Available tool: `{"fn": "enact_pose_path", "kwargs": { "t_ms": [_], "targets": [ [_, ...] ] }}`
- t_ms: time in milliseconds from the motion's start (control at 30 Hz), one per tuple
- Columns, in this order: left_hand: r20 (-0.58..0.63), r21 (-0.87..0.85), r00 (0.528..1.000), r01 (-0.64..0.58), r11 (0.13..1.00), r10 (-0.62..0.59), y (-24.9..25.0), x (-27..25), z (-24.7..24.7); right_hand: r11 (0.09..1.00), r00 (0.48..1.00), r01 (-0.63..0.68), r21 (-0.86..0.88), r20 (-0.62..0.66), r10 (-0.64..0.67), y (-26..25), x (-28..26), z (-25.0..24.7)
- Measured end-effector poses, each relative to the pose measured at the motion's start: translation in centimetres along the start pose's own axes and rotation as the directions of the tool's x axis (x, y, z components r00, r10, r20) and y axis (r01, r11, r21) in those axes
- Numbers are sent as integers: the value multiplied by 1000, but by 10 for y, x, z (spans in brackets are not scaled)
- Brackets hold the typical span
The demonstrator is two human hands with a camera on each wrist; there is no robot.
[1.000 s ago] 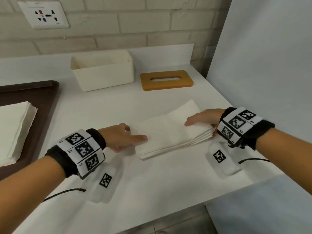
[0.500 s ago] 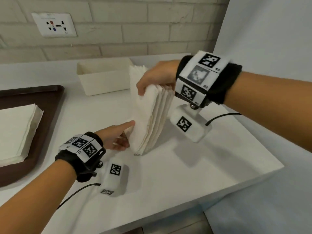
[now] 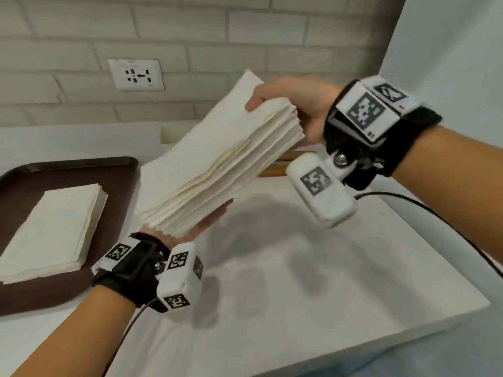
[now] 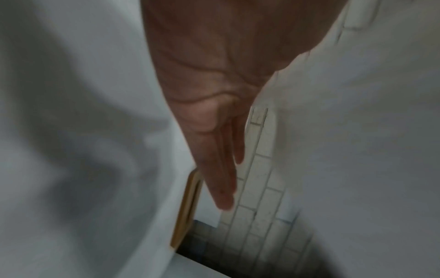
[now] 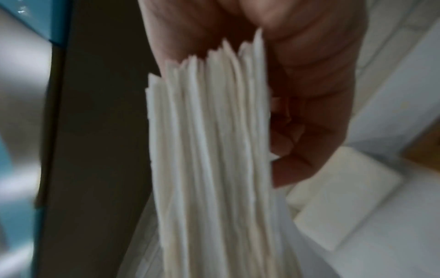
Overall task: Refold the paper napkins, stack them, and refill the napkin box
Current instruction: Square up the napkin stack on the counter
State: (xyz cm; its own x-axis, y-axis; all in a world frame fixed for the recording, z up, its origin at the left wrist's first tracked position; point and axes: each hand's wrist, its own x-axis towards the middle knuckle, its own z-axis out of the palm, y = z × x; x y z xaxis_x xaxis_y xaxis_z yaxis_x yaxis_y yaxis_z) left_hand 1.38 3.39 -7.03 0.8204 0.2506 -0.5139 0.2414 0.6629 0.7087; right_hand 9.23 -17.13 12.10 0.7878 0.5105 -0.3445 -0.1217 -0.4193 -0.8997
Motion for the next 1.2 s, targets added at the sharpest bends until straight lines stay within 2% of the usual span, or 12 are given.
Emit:
{"fn": "enact_pose_path", "kwargs": {
  "t_ms": [33, 67, 133, 233, 367, 467, 600, 700, 867, 967, 1067, 1200],
  "targets": [
    [-58, -7, 997, -50, 999, 50, 6, -9, -1, 999, 1000, -25, 43, 12, 25, 19, 1, -2],
    [-25, 6, 995, -101, 995, 101, 10, -16, 0, 995, 998, -54, 85, 14, 53, 38, 7, -6],
    [157, -5, 986, -60, 998, 60, 18, -30, 11, 984, 992, -115, 133, -45, 122, 68, 16, -13],
    [241, 191, 970, -25, 981, -22, 12, -36, 24, 970, 973, -148, 195, -144, 178, 96, 24, -16],
    [193, 505, 975, -3, 863, -109, 5, -30, 26, 966, 967, -154, 209, -170, 190, 109, 28, -16],
    [221, 503, 973, -60, 862, -61, 6, -28, 26, 964, 981, -129, 234, -112, 158, 118, 24, -19],
    [318, 385, 934, -287, 877, 166, 6, -29, 19, 956, 997, -38, 290, -49, 54, 141, 14, -22],
    [377, 445, 915, -315, 838, 144, -6, -27, 3, 963, 1000, 10, 271, -29, -2, 167, 12, -18],
    [415, 673, 909, -339, 657, 44, -20, -29, -24, 996, 997, 45, 71, 52, -49, 194, 8, -14],
    [422, 695, 906, -344, 631, 29, -17, -34, -32, 987, 986, 99, -127, 145, -80, 194, 4, -17],
    [421, 732, 907, -348, 585, 13, -13, -38, -34, 915, 985, 111, -388, 164, -50, 195, 1, -21],
    [385, 807, 921, -308, 503, -55, -12, -38, -29, 919, 989, 125, -375, 126, -83, 200, 2, -21]
  ]
}}
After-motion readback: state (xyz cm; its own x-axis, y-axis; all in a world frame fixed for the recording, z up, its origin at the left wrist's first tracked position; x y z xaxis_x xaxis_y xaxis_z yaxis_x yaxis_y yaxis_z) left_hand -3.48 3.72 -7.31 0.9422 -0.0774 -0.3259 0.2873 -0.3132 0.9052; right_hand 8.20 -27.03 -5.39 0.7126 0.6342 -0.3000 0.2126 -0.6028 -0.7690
